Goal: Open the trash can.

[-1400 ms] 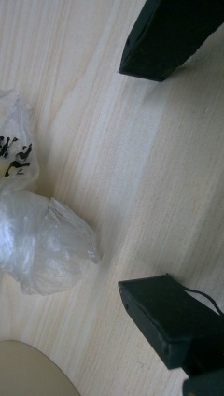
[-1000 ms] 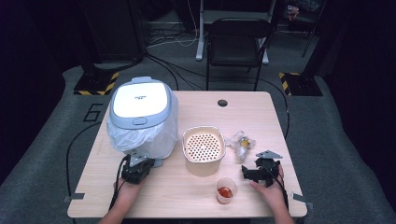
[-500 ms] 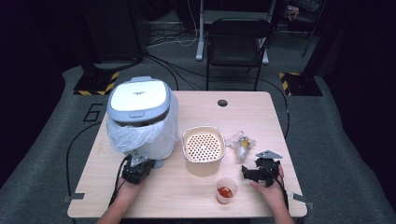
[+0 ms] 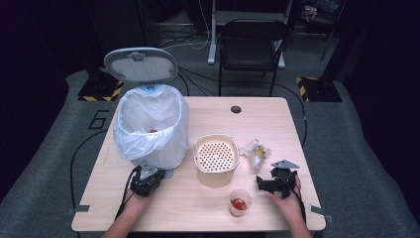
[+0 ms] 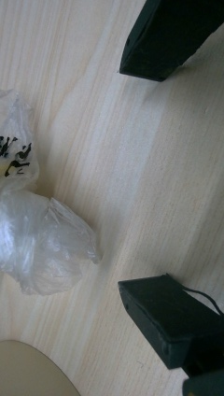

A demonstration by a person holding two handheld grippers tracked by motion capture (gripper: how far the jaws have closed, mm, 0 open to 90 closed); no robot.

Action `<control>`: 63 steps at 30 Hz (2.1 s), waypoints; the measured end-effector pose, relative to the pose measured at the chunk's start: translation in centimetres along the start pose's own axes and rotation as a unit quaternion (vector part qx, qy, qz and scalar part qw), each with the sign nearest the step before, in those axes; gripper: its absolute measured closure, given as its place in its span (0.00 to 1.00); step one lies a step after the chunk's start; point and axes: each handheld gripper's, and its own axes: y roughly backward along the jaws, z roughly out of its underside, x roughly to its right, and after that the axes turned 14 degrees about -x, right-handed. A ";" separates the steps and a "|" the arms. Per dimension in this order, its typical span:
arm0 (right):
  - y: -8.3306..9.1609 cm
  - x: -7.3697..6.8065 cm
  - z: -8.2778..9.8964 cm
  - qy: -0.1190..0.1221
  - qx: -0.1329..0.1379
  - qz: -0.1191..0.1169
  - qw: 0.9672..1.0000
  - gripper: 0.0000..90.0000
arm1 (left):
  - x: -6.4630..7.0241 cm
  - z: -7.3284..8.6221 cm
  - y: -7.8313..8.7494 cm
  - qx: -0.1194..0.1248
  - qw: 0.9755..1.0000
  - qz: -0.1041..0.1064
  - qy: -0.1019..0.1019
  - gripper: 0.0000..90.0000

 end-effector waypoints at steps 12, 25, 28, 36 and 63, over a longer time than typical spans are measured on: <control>0.0 0.0 0.0 0.000 0.000 0.000 1.000 0.00 | -0.3 -0.3 0.1 -0.010 1.000 0.014 0.003 0.97; 0.0 -0.2 0.0 -0.013 -0.001 0.007 1.000 0.00 | 0.0 -0.2 0.1 -0.010 1.000 -0.001 -0.001 0.97; 0.2 -0.3 -0.1 -0.015 -0.006 0.007 1.000 0.06 | 0.0 -0.2 0.1 -0.010 1.000 0.000 0.002 0.97; 1.2 0.2 -0.1 -0.003 -0.013 -0.007 1.000 0.32 | 0.1 -0.2 0.0 -0.004 1.000 -0.004 0.001 0.97; 4.2 -0.4 -4.9 0.013 0.018 -0.024 0.999 0.45 | 0.5 -0.2 -0.1 -0.004 1.000 -0.009 0.004 0.97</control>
